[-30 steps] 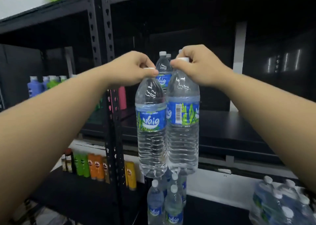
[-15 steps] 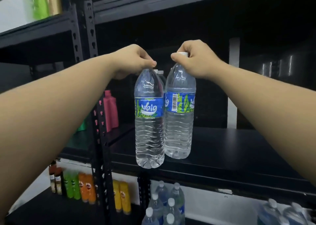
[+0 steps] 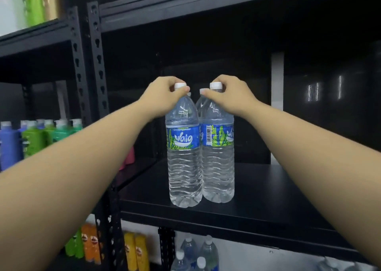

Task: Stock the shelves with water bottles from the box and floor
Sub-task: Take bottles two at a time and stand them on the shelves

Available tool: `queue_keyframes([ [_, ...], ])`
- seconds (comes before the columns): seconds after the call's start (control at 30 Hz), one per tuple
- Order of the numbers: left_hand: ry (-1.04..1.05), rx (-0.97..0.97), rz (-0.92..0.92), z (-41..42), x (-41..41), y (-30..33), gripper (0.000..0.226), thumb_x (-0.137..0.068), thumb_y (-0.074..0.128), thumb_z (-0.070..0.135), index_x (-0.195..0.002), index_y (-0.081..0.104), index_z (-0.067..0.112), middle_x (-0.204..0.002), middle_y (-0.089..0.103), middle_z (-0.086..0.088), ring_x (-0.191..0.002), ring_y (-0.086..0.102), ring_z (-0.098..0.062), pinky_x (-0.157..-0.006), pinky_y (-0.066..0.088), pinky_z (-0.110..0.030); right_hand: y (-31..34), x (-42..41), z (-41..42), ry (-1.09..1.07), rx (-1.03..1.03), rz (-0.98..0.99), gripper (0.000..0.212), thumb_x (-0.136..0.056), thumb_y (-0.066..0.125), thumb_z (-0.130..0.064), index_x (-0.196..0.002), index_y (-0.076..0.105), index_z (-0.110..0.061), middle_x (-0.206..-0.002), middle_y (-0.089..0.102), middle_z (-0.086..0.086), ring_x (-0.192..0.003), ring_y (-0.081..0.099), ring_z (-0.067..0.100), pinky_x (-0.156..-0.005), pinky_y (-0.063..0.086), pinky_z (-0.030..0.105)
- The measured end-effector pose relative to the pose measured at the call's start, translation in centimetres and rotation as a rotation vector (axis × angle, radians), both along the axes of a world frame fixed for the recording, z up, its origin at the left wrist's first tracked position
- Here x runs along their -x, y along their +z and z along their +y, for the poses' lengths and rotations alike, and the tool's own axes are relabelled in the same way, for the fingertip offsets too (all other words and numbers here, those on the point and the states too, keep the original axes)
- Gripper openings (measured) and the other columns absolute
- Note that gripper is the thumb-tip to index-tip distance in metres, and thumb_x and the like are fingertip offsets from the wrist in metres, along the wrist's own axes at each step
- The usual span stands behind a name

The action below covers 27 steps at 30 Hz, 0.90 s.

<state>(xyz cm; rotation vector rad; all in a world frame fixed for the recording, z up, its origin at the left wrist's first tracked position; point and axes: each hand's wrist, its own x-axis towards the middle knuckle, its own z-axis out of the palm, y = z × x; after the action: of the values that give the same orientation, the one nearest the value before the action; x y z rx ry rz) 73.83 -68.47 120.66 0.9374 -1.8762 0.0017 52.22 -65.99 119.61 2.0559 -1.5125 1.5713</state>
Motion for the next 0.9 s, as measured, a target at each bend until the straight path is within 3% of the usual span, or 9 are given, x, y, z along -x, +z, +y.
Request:
queue_keyframes([
  [0.1, -0.028, 0.005, 0.127, -0.7, 0.6, -1.9, 0.030, -0.098, 0.065, 0.042, -0.124, 0.067, 0.028, -0.103, 0.071, 0.008, -0.097, 0.066, -0.012, -0.092, 0.053, -0.032, -1.4, 0.0, -0.1, -0.045, -0.051, 0.017, 0.070, -0.077, 0.082, -0.062, -0.135, 0.059, -0.030, -0.124, 0.060, 0.005, -0.114, 0.062, 0.026, -0.092, 0.055, 0.039],
  [0.2, -0.068, 0.022, 0.249, -0.5, 1.3, -4.5, 0.045, -0.098, 0.064, 0.041, -0.140, 0.058, 0.024, -0.123, 0.065, 0.005, -0.110, 0.062, -0.011, -0.099, 0.048, -0.030, -3.7, -0.4, 0.7, -0.088, -0.064, 0.001, 0.098, -0.077, 0.081, -0.062, -0.158, 0.034, -0.033, -0.137, 0.044, 0.006, -0.133, 0.042, 0.030, -0.101, 0.043, 0.038],
  [0.27, -0.087, 0.057, 0.289, 0.1, 1.6, -6.6, 0.052, -0.100, 0.063, 0.037, -0.148, 0.050, 0.021, -0.139, 0.055, 0.006, -0.120, 0.052, -0.004, -0.102, 0.039, -0.018, -6.0, -0.6, 1.3, -0.073, -0.031, -0.036, 0.097, -0.076, 0.083, -0.059, -0.157, 0.034, -0.036, -0.127, 0.040, 0.001, -0.131, 0.039, 0.027, -0.095, 0.037, 0.032],
  [0.37, -0.104, 0.078, 0.317, 0.7, 1.9, -9.8, 0.068, -0.100, 0.065, 0.035, -0.160, 0.034, 0.022, -0.143, 0.041, 0.013, -0.126, 0.041, 0.005, -0.096, 0.026, 0.001, -9.6, -0.5, 1.8, -0.016, -0.017, -0.153, 0.111, -0.069, 0.089, -0.056, -0.159, 0.025, -0.042, -0.124, 0.037, -0.004, -0.122, 0.049, 0.017, -0.093, 0.044, 0.028],
  [0.47, -0.164, 0.026, 0.321, 1.2, 1.8, -13.0, 0.088, -0.095, 0.070, 0.039, -0.164, 0.016, 0.031, -0.147, 0.046, 0.020, -0.130, 0.049, 0.004, -0.099, 0.034, -0.007, -12.6, -0.3, 2.5, 0.010, -0.041, -0.214, 0.132, -0.062, 0.096, -0.054, -0.163, 0.011, -0.045, -0.122, 0.036, -0.005, -0.104, 0.055, 0.001, -0.081, 0.040, 0.012],
  [0.5, -0.182, -0.004, 0.327, 1.4, 1.7, -13.9, 0.091, -0.095, 0.070, 0.038, -0.164, 0.010, 0.035, -0.146, 0.050, 0.022, -0.126, 0.054, 0.007, -0.096, 0.038, -0.007, -13.4, -0.3, 2.6, 0.010, -0.048, -0.219, 0.134, -0.061, 0.096, -0.054, -0.163, 0.011, -0.044, -0.122, 0.037, -0.006, -0.102, 0.053, -0.001, -0.080, 0.037, 0.009],
  [0.57, -0.197, -0.051, 0.352, 1.6, 1.5, -15.3, 0.093, -0.096, 0.069, 0.038, -0.163, 0.004, 0.041, -0.143, 0.054, 0.024, -0.121, 0.058, 0.010, -0.094, 0.042, -0.009, -14.7, -0.3, 2.6, 0.005, -0.057, -0.238, 0.130, -0.061, 0.096, -0.055, -0.163, 0.016, -0.042, -0.125, 0.040, -0.005, -0.108, 0.053, 0.005, -0.085, 0.040, 0.016],
  [0.67, -0.196, -0.065, 0.364, 1.7, 1.4, -16.2, 0.095, -0.095, 0.070, 0.039, -0.163, 0.004, 0.042, -0.148, 0.053, 0.021, -0.124, 0.058, 0.007, -0.100, 0.042, -0.017, -15.7, -0.3, 2.6, 0.010, -0.058, -0.290, 0.118, -0.064, 0.094, -0.054, -0.160, 0.027, -0.040, -0.128, 0.045, -0.006, -0.115, 0.054, 0.009, -0.090, 0.042, 0.024],
  [0.9, -0.159, -0.052, 0.314, 1.9, 0.4, -17.0, 0.097, -0.093, 0.071, 0.045, -0.163, 0.003, 0.042, -0.152, 0.050, 0.021, -0.136, 0.052, -0.001, -0.115, 0.042, -0.036, -16.3, 0.1, 2.5, 0.078, -0.035, -0.329, 0.103, -0.070, 0.093, -0.049, -0.155, 0.037, -0.039, -0.125, 0.058, -0.010, -0.110, 0.061, 0.007, -0.094, 0.053, 0.032],
])
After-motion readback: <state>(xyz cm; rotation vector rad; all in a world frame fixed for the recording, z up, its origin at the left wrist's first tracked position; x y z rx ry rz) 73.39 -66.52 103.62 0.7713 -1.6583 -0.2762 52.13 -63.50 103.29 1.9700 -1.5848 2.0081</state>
